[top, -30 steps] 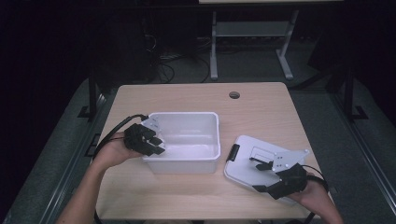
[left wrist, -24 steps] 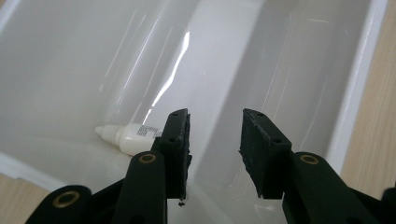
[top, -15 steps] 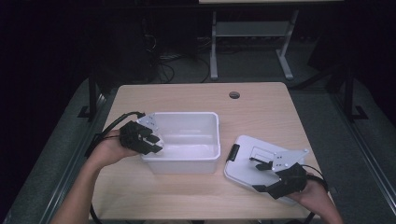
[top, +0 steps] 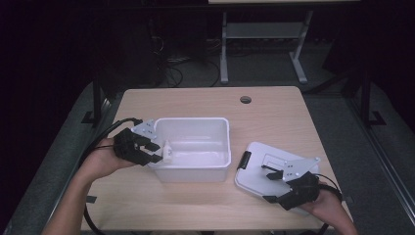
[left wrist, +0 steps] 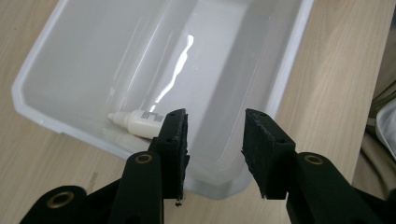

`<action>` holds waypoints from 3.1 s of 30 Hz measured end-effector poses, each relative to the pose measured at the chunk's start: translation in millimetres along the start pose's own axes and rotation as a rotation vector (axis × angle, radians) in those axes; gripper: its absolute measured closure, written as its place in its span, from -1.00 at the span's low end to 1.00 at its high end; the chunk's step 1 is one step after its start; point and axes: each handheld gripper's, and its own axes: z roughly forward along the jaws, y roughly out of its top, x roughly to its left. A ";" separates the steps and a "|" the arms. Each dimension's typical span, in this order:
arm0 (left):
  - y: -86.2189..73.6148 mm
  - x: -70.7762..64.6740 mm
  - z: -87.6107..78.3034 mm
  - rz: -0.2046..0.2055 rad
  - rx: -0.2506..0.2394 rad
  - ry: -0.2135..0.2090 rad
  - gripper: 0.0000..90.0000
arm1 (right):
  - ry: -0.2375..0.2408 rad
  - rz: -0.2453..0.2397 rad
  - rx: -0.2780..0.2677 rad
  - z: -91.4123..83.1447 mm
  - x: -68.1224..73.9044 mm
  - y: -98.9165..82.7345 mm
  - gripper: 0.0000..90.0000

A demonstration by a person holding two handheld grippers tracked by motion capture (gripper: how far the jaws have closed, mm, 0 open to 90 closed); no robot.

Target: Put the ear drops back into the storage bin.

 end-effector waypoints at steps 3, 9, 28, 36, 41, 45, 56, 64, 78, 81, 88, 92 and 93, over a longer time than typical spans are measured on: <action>-5.6 -2.6 -6.2 -0.005 -0.001 0.010 0.33 | 0.004 0.004 0.004 1.4 0.1 0.5 -0.32; -18.6 -8.3 -18.3 -0.020 -0.008 0.023 0.32 | 0.004 -0.002 0.010 3.0 1.7 3.3 -0.35; -61.5 -25.1 -27.9 -0.094 -0.026 0.056 0.15 | -0.001 -0.011 0.028 5.2 3.4 12.1 -0.40; -78.4 -31.0 -21.2 -0.126 -0.042 0.053 0.07 | -0.009 -0.001 0.038 -0.5 -0.6 12.9 -0.40; -87.4 -35.5 -16.5 -0.131 -0.043 0.061 0.05 | -0.018 0.003 0.042 -4.1 -2.7 14.3 -0.39; -94.6 -39.0 -11.9 -0.138 -0.041 0.069 0.04 | -0.028 0.003 0.051 -6.4 -4.5 15.3 -0.39; -116.8 -48.6 2.9 -0.163 -0.047 0.070 0.01 | -0.067 0.010 0.087 -13.5 -14.7 16.4 -0.35; -125.6 -54.6 9.6 -0.169 -0.060 0.080 -0.04 | -0.082 0.046 0.118 -14.6 -26.2 10.3 -0.28; -132.4 -55.2 20.1 -0.180 -0.073 0.098 -0.06 | -0.080 0.113 0.159 -7.7 -48.1 -1.2 -0.02; -134.1 -54.7 22.6 -0.191 -0.078 0.096 -0.10 | -0.082 0.122 0.166 -5.8 -51.6 -2.1 0.11; -136.2 -52.3 27.0 -0.195 -0.072 0.105 -0.10 | -0.077 0.149 0.196 -1.5 -60.5 -6.1 0.46; -137.4 -51.5 29.7 -0.194 -0.075 0.103 -0.10 | -0.077 0.133 0.212 1.2 -63.5 -7.1 0.58; -138.1 -51.5 30.6 -0.198 -0.076 0.101 -0.10 | -0.083 0.123 0.214 2.0 -64.1 -7.4 0.59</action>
